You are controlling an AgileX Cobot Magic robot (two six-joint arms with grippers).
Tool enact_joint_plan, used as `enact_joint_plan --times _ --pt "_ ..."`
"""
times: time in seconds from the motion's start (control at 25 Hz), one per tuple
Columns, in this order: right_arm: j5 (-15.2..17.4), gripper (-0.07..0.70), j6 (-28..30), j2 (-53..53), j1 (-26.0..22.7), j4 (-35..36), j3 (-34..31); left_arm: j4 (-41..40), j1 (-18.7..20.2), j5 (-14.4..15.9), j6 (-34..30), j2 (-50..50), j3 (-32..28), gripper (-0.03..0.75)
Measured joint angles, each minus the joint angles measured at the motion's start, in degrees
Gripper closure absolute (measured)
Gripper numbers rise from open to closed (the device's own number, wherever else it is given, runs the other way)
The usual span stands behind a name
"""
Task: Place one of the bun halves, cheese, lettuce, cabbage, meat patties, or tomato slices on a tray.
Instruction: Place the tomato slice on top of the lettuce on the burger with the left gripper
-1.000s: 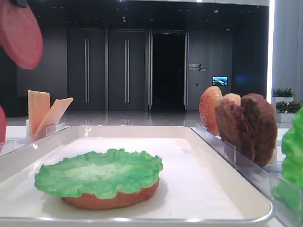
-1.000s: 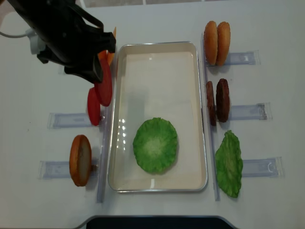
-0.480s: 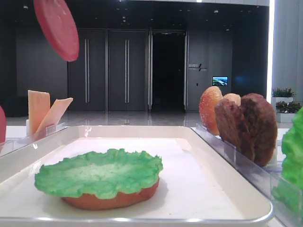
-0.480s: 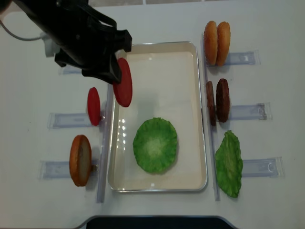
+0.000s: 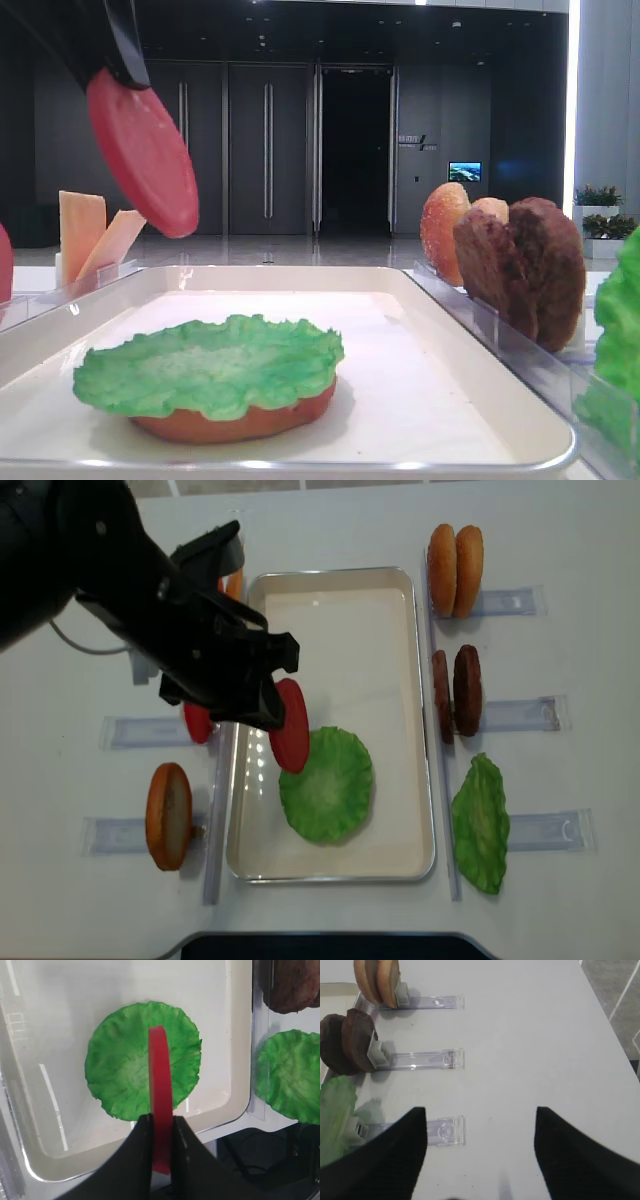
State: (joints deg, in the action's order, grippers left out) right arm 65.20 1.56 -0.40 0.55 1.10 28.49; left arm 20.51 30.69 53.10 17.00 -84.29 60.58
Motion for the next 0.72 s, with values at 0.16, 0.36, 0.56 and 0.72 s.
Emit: enact_joint_plan --times 0.16,0.36,0.56,0.72 --pt "0.0 0.161 0.0 0.0 0.0 0.0 0.0 4.3 0.0 -4.1 -3.4 0.1 -3.5 0.652" --pt "0.0 0.161 0.0 0.0 0.0 0.0 0.0 11.8 0.4 -8.6 -9.3 0.1 -6.7 0.652" --pt "0.0 0.161 0.0 0.0 0.0 0.0 0.0 14.1 2.0 -10.7 -11.2 -2.1 -7.0 0.652" --pt "0.0 0.161 0.0 0.0 0.0 0.0 0.0 15.2 2.8 -12.0 -11.8 -4.0 -7.1 0.652"
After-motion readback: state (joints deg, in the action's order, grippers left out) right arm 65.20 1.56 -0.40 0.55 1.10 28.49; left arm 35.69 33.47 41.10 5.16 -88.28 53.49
